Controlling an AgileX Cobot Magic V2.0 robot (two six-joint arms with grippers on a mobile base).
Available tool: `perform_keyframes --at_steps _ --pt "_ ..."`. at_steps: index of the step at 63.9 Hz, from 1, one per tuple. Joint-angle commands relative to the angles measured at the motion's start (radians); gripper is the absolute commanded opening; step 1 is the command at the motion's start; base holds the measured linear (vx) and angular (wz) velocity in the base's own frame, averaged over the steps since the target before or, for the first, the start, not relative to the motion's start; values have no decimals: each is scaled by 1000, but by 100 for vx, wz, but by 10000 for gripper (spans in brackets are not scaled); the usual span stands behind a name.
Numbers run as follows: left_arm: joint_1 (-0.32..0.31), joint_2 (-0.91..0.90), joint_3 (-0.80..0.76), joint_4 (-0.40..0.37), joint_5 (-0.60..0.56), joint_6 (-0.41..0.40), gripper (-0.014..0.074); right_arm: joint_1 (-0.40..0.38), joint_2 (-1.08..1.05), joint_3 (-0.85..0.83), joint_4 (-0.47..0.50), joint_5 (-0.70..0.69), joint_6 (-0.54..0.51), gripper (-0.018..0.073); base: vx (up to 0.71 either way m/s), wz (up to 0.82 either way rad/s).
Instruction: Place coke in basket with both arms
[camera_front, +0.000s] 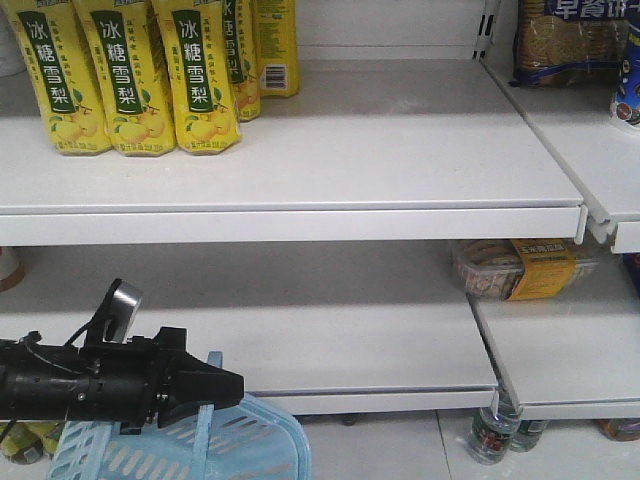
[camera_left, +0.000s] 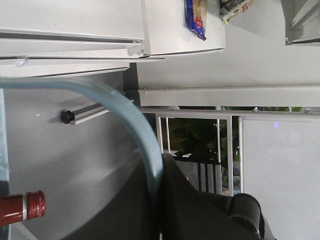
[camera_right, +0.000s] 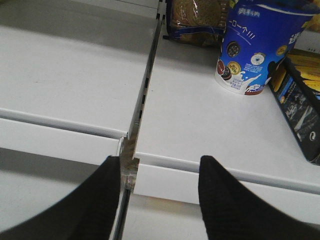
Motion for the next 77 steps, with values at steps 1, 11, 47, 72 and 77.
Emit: perform_keyframes --at_steps 1,11,47,72,77 --pt "-6 -35 -25 -93 95 -2 -6 -7 -28 -25 -3 -37 -9 361 0 0" --pt "-6 -35 -25 -93 95 -2 -6 -7 -104 78 -5 -106 -9 361 0 0" --pt "-6 -35 -25 -93 95 -2 -6 -7 -462 393 111 -191 -6 361 0 0" --pt "-6 -35 -25 -93 95 -2 -6 -7 -519 492 180 -221 -19 361 0 0" --pt "-6 -35 -25 -93 95 -2 -6 -7 -519 492 181 -221 -19 361 0 0"
